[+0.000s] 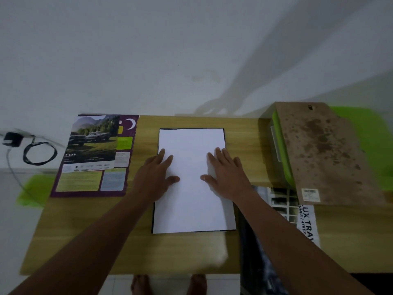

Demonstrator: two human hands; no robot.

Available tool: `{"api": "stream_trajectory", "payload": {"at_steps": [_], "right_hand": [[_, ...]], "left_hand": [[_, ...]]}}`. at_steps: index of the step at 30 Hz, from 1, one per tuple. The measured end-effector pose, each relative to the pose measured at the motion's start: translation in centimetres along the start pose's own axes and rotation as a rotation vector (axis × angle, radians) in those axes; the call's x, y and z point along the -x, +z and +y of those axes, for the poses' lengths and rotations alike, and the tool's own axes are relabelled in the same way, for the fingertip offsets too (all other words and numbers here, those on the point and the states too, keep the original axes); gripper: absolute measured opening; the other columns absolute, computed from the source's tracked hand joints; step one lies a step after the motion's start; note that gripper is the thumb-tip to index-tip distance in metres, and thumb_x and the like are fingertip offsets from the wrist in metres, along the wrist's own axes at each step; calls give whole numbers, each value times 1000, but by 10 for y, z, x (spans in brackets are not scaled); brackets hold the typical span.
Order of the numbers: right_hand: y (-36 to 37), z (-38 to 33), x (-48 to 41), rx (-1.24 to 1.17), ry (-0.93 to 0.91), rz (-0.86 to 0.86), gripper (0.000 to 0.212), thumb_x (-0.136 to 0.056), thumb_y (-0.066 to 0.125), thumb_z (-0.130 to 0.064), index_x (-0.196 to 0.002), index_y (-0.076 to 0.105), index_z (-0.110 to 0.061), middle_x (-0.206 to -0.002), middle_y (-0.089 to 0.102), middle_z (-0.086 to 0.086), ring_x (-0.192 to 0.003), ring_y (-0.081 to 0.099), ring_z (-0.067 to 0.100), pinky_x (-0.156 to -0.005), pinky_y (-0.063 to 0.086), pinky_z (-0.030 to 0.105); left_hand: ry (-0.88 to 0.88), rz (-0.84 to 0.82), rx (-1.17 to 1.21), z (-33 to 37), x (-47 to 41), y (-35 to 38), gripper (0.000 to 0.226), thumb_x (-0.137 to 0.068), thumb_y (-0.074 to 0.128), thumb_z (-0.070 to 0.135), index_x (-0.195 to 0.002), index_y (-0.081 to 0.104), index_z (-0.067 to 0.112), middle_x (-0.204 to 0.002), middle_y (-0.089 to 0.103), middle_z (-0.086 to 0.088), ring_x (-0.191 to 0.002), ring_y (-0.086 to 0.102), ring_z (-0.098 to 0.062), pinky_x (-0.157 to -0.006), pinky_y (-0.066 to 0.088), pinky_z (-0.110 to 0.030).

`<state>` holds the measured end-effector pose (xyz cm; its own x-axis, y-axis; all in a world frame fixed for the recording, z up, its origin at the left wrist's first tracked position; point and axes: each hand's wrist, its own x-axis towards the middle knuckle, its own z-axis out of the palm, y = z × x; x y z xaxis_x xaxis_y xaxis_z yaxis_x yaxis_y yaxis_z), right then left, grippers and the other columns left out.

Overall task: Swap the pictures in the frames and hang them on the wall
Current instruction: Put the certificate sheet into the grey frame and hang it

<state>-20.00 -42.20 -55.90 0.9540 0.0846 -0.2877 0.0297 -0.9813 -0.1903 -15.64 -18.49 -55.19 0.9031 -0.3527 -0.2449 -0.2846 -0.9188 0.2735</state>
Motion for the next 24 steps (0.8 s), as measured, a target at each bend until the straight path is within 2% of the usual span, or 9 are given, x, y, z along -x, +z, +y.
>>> {"api": "stream_trajectory", "payload": {"at_steps": [2, 7, 10, 14, 24], "right_hand": [[2, -1, 1, -13, -5, 14, 78, -97, 28, -65, -158, 12, -19, -166, 2, 9, -153, -3, 25, -121, 12, 55], [2, 2, 4, -44, -8, 6, 87, -93, 28, -73, -158, 7, -20, -166, -5, 9, -152, -11, 23, -123, 5, 52], [1, 5, 4, -28, -9, 20, 89, -92, 28, -74, -159, 7, -18, -166, -4, 9, -153, -9, 23, -123, 6, 52], [0, 4, 4, -57, -12, 20, 93, -89, 30, -76, -158, 9, -18, -166, -2, 9, -153, -8, 23, -122, 8, 53], [1, 1, 7, -119, -24, -46, 98, -88, 45, -72, -158, 5, -16, -165, -11, 10, -152, -14, 22, -123, 2, 49]], "left_hand": [[12, -6, -18, -1, 0, 0, 79, -89, 53, 58, -153, 23, 23, -162, 12, -4, -146, 19, -29, -113, 31, -45], [64, -40, -53, -8, 3, 6, 91, -85, 43, 70, -155, 11, 21, -162, -1, -6, -149, -4, -26, -120, 10, -47], [70, -67, -60, -10, 1, 8, 92, -86, 39, 71, -155, 5, 20, -162, -8, -6, -149, -10, -25, -118, 5, -46], [86, -63, -64, -10, -1, 6, 92, -86, 33, 72, -155, 1, 20, -161, -10, -6, -148, -12, -26, -119, 4, -47], [138, -97, -67, -13, 8, 3, 98, -84, 45, 70, -155, 4, 16, -161, -9, -10, -148, -11, -25, -119, 1, -46]]}}
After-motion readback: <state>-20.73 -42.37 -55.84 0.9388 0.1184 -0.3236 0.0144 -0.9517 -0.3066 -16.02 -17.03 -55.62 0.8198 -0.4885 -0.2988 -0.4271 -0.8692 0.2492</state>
